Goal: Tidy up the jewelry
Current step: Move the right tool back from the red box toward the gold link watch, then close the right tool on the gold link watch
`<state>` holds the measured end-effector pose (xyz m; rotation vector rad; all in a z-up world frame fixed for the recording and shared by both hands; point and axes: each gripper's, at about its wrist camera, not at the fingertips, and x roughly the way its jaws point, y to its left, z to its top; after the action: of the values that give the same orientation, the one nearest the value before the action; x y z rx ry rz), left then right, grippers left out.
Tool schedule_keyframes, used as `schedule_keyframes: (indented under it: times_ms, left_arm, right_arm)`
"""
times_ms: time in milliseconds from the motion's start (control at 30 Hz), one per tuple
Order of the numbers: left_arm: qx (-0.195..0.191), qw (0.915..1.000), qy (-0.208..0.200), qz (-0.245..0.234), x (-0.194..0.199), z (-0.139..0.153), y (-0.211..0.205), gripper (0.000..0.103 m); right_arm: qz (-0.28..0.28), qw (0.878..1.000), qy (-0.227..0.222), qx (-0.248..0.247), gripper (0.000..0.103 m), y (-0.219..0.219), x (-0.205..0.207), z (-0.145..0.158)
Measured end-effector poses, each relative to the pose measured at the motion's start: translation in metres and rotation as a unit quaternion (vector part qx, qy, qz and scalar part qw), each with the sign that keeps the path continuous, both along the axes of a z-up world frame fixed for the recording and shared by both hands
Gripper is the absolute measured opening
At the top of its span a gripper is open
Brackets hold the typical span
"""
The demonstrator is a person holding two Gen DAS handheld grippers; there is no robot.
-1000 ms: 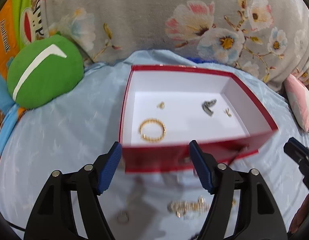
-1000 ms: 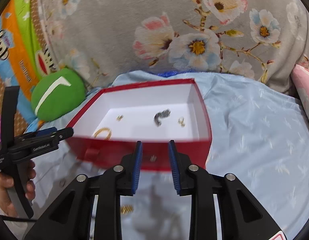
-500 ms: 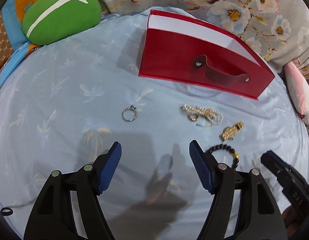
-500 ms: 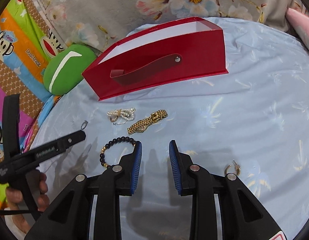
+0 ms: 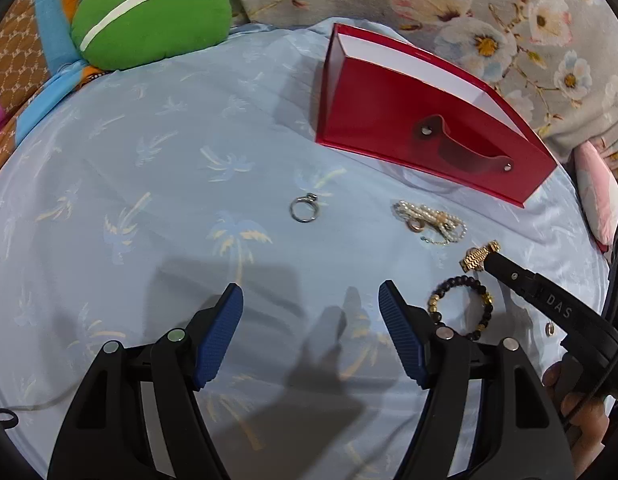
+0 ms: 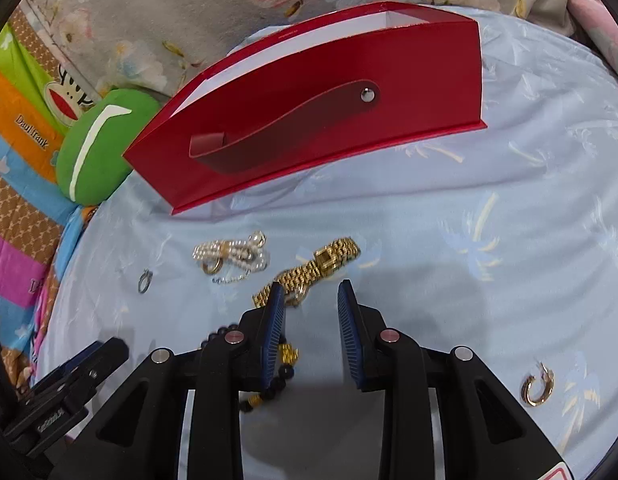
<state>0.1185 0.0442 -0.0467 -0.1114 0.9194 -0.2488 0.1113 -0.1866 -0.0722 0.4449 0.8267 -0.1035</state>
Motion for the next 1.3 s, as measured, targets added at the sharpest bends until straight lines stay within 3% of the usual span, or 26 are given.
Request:
schedule_keyframes:
  times_ms: [200,400,500,567,700,900,1100,1300]
  left_arm:
    - [-0.008,0.9998,-0.004,0.017,0.005,0.003,0.014,0.068]
    - [-0.009,0.9998,0.0,0.016,0.008,0.0,0.015,0.068]
    - [-0.008,0.9999,0.0,0.014,0.008,0.0,0.014,0.068]
    - [-0.009,0.9999,0.001,0.013,0.009,0.0,0.013,0.068]
    - [-0.008,0.9999,0.0,0.006,0.01,0.001,0.01,0.068]
    - [-0.006,0.9998,-0.003,-0.016,0.011,0.006,-0.006,0.068]
    - [0.004,0.9985,-0.017,-0.053,0.017,0.016,-0.041,0.068]
    - [-0.011,0.9976,0.006,-0.068,0.036,0.013,-0.079,0.068]
  right_arm:
    - [-0.019,1.0,0.005,-0.022,0.03,0.002,0.02,0.002]
    - [-0.011,0.992,0.02,-0.127,0.032,0.026,0.033,0.002]
    - [-0.009,0.989,0.024,-0.143,0.019,0.027,0.032,0.002]
    - [-0.004,0.991,0.022,-0.136,0.011,0.022,0.028,0.001]
    - [-0.004,0.992,0.021,-0.128,0.011,0.015,0.014,0.001]
    - [-0.014,0.997,0.002,-0.078,0.01,-0.003,-0.015,0.008]
    - [-0.016,0.997,-0.015,-0.074,0.01,-0.01,-0.04,0.023]
    - [-0.022,0.997,-0.021,-0.073,0.01,-0.02,-0.057,0.028]
